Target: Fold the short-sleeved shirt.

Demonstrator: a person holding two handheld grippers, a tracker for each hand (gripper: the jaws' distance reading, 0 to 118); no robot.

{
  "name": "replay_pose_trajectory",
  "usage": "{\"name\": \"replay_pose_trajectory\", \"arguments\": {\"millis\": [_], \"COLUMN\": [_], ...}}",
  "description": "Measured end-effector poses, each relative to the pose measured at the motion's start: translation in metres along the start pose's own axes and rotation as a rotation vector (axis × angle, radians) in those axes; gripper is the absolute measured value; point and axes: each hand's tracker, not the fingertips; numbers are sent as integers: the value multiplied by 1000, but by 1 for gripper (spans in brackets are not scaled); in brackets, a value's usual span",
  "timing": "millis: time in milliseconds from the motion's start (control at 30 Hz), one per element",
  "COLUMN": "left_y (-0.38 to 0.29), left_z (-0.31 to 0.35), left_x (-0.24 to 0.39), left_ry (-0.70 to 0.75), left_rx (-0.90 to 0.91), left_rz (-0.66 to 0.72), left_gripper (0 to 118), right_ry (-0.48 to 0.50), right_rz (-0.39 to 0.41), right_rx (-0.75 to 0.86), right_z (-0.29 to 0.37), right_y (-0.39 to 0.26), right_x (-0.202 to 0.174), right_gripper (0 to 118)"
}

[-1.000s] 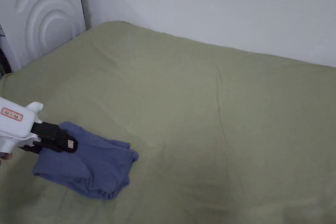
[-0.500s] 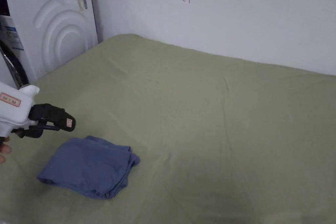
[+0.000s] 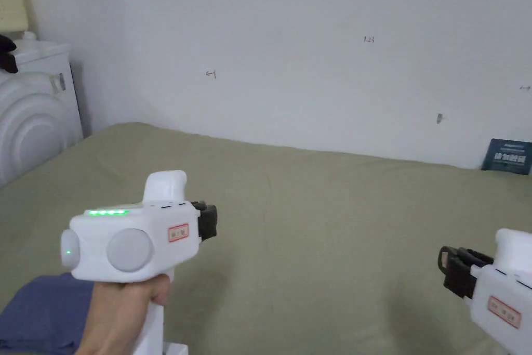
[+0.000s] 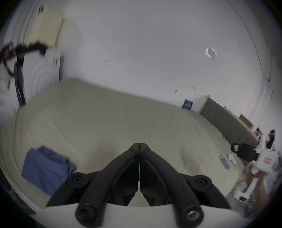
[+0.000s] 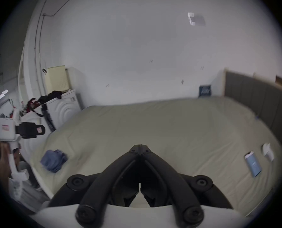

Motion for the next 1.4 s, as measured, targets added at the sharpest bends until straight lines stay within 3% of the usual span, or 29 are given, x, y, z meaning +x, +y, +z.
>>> {"name": "replay_pose_trajectory", "arguments": {"millis": [133, 233, 333, 467, 833, 867, 900, 933, 967, 1000, 1033, 1100, 1400], "left_y": [0, -1, -2, -2, 5, 6, 5, 5, 5, 6, 6, 1, 11], "left_z": [2, 5, 10, 13, 19, 18, 19, 18, 18, 14, 11, 22, 23], "left_x": [66, 94, 108, 117, 109, 108, 108, 107, 107, 107, 105, 106, 98], "left_ry": [84, 100, 110, 112, 135, 141, 144, 149, 156, 166, 177, 170, 174], "left_rx": [148, 205, 274, 273, 273, 269, 270, 270, 267, 247, 212, 238, 248], "left_rz": [-129, -196, -265, -320, -282, -278, -276, -275, -275, -268, -257, -260, -250], "left_gripper": [0, 0, 0, 0, 0, 0, 0, 9, 47, 90, 118, 118, 118], "right_ry": [-134, -152, -195, -182, -176, -175, -176, -174, -171, -167, -149, -180, -104], "right_rz": [78, 81, 147, 163, 172, 173, 175, 175, 170, 169, 165, 177, 147], "right_rx": [106, 139, 184, 196, 212, 212, 207, 204, 200, 194, 183, 217, 182], "right_z": [6, 12, 17, 25, 34, 34, 34, 35, 34, 32, 33, 36, 41], "right_y": [6, 10, 12, 15, 20, 21, 22, 23, 25, 26, 24, 32, 34], "right_x": [-15, -19, -23, -24, -20, -20, -21, -21, -21, -20, -20, -27, -22], "right_gripper": [2, 2, 2, 2, 2, 5, 21, 51, 99, 118, 117, 118, 118]}}
